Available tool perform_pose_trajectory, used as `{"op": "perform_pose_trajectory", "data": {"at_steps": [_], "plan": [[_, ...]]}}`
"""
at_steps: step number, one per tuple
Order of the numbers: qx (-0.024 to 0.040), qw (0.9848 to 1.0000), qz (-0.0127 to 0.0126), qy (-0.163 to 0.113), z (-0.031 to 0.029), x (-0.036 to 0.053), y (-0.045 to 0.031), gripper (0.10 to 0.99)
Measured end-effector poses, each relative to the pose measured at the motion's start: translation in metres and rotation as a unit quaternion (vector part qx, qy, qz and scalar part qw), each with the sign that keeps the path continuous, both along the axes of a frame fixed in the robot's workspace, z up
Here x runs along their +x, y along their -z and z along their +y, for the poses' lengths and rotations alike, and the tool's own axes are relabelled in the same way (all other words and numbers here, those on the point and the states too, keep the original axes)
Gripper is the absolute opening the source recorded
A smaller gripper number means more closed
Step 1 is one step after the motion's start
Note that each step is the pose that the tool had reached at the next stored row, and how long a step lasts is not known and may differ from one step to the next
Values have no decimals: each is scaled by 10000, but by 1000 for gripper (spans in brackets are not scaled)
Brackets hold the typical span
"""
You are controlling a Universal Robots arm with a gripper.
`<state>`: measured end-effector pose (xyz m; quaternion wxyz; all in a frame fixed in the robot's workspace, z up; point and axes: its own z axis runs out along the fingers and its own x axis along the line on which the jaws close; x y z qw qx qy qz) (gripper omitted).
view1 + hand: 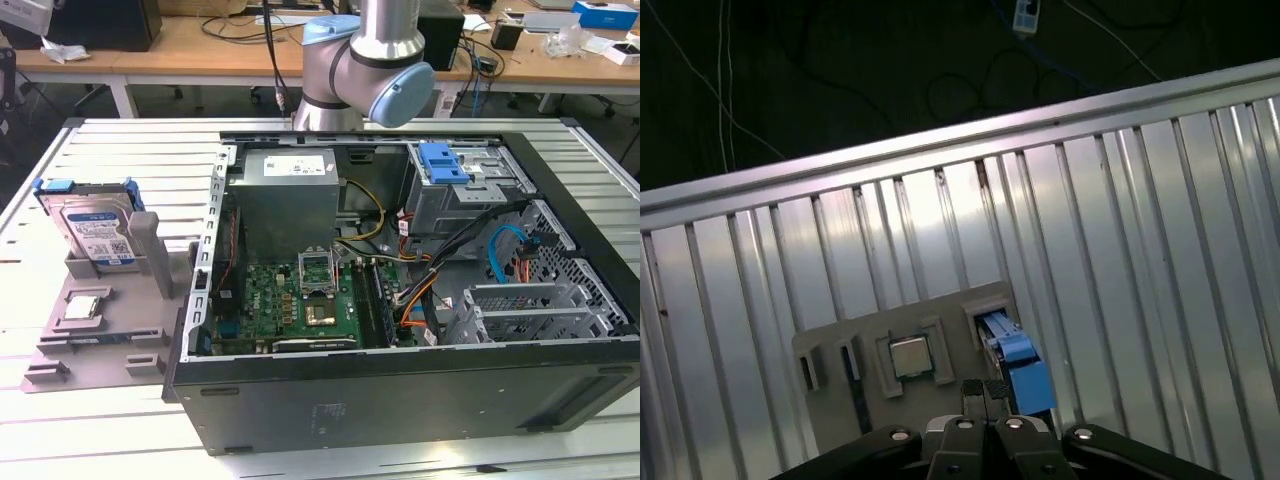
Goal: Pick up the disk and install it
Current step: 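Pick up the disk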
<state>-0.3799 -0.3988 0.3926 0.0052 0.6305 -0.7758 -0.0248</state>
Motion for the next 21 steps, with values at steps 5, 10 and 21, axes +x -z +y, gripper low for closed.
{"op": "perform_pose_trajectory", "data": {"at_steps": [5, 10, 21], "plan": [[0, 9994, 0, -335, 0, 0, 0, 106], [0, 9985, 0, -553, 0, 0, 0, 106], [0, 9941, 0, -1088, 0, 0, 0, 106]]}}
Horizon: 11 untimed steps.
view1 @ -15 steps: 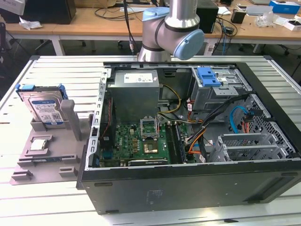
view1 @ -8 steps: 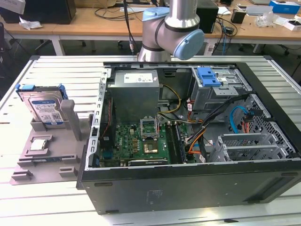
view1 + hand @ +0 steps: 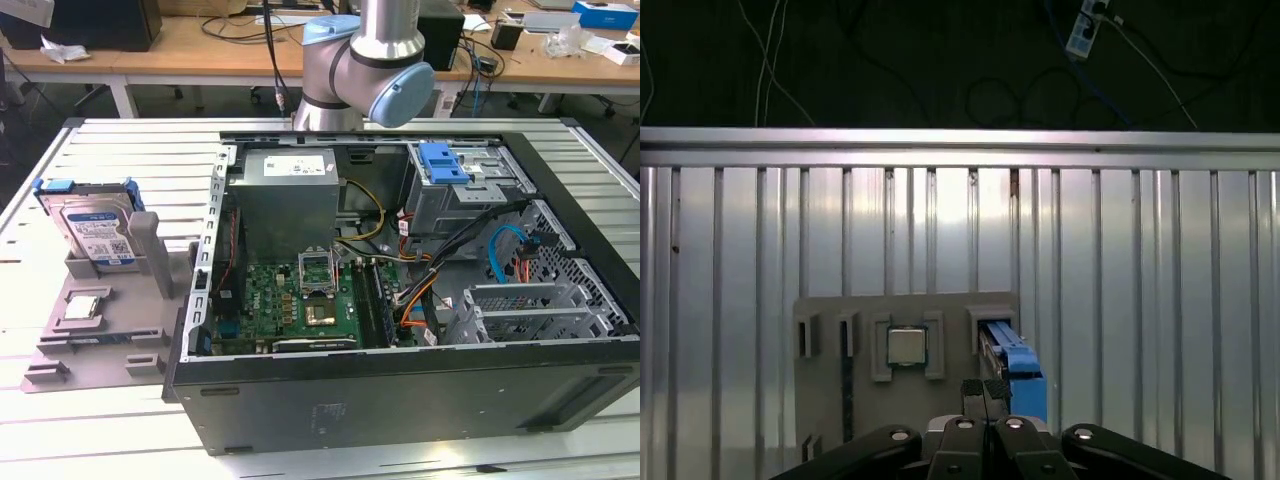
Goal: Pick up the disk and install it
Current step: 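Pick up the disk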
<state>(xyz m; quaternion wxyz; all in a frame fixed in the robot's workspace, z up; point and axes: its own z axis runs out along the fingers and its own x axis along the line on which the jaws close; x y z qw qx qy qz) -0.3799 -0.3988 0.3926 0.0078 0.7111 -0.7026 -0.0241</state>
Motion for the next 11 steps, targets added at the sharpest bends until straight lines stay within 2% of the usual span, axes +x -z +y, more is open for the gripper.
{"op": "perform_pose_trajectory", "data": {"at_steps": [6, 11], "plan": [[0, 9995, 0, -308, 0, 0, 0, 106], [0, 9984, 0, -562, 0, 0, 0, 106]]}}
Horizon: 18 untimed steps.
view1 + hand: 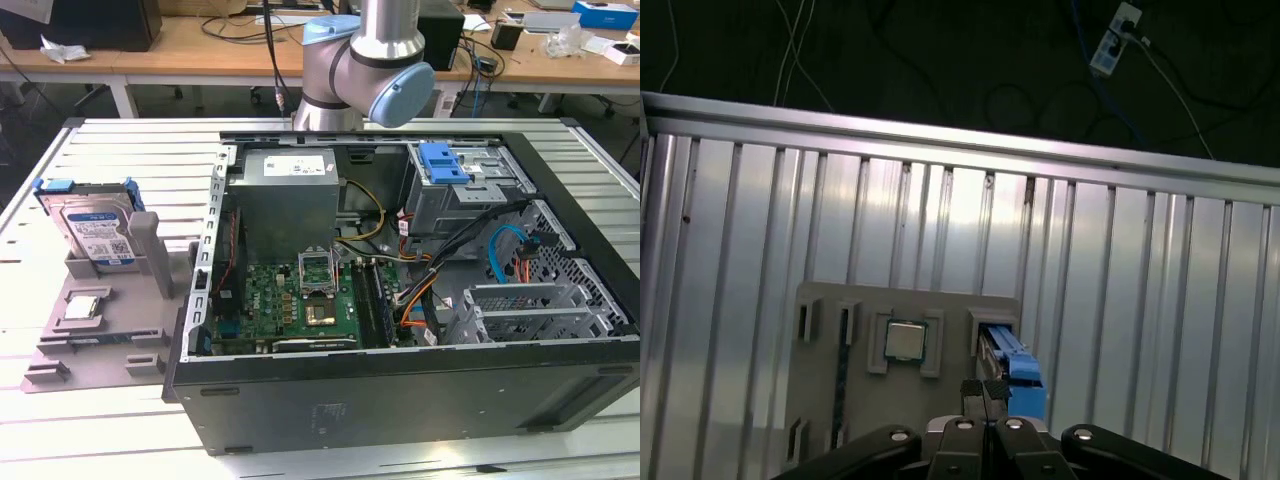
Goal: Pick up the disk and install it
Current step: 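Pick up the disk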
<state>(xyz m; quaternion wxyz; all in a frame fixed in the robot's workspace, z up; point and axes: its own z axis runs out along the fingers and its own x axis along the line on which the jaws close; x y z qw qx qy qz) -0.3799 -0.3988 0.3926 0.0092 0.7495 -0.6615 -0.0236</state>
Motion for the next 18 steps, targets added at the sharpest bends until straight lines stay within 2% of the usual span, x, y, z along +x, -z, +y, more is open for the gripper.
{"op": "perform_pose_trajectory", "data": {"at_steps": [7, 18], "plan": [[0, 9994, 0, -346, 0, 0, 0, 106], [14, 9979, 0, -653, 0, 0, 0, 106]]}}
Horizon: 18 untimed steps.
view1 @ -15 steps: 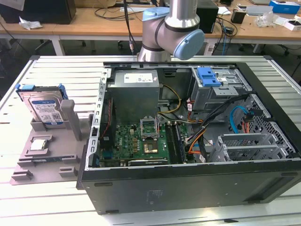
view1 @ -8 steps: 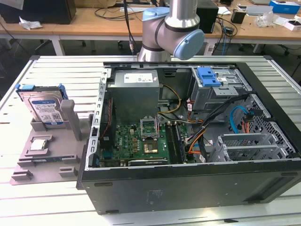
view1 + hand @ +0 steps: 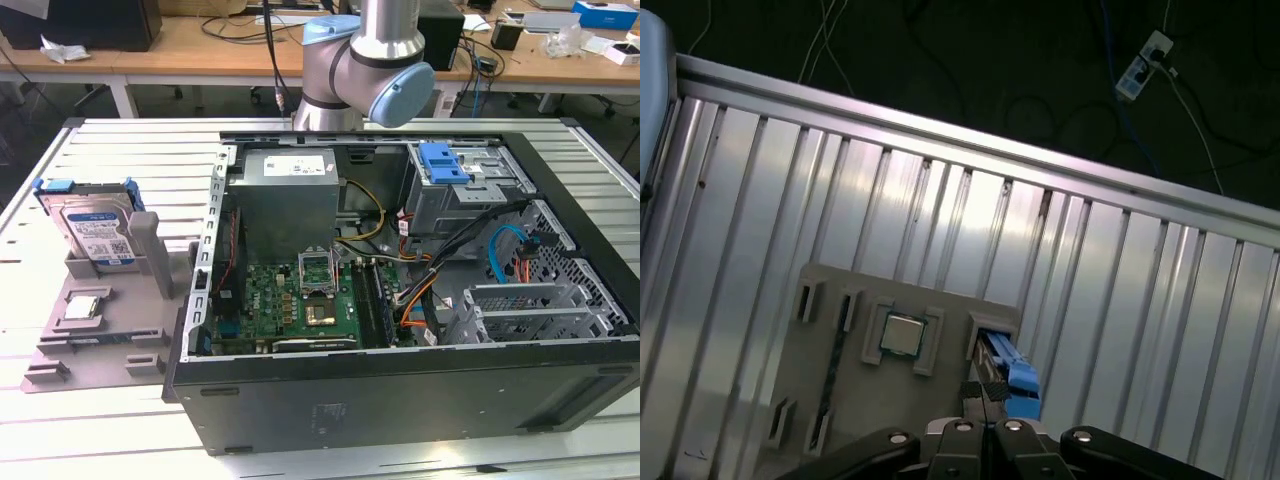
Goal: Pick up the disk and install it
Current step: 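Pick up the disk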
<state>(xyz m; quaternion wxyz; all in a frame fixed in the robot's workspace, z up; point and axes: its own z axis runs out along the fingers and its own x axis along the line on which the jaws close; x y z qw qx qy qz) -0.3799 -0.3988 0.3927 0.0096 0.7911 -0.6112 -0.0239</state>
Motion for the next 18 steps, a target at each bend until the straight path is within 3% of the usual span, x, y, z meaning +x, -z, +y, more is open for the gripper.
{"op": "perform_pose_trajectory", "data": {"at_steps": [7, 13, 18], "plan": [[2, 9997, -1, -241, 0, 0, 1, 106], [2, 9984, -1, -567, 0, 1, 0, 106], [2, 9984, 0, -568, 0, 1, 0, 106]]}}
